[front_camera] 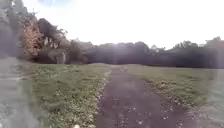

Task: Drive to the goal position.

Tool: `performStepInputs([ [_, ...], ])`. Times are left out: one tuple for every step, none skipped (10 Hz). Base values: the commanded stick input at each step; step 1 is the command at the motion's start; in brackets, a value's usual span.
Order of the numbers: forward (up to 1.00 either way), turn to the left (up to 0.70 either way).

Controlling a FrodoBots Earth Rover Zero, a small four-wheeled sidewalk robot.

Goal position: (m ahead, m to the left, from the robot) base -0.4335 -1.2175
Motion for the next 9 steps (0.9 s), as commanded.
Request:
performStepInputs([
  [0.85, 0.0],
  [0.85, 0.0],
  [0.85, 0.0],
  [0.85, 0.0],
  [0.85, 0.0],
  [0.85, 0.0],
  [0.85, 0.0],
  [0.85, 0.0],
  [0.85, -0.03],
])
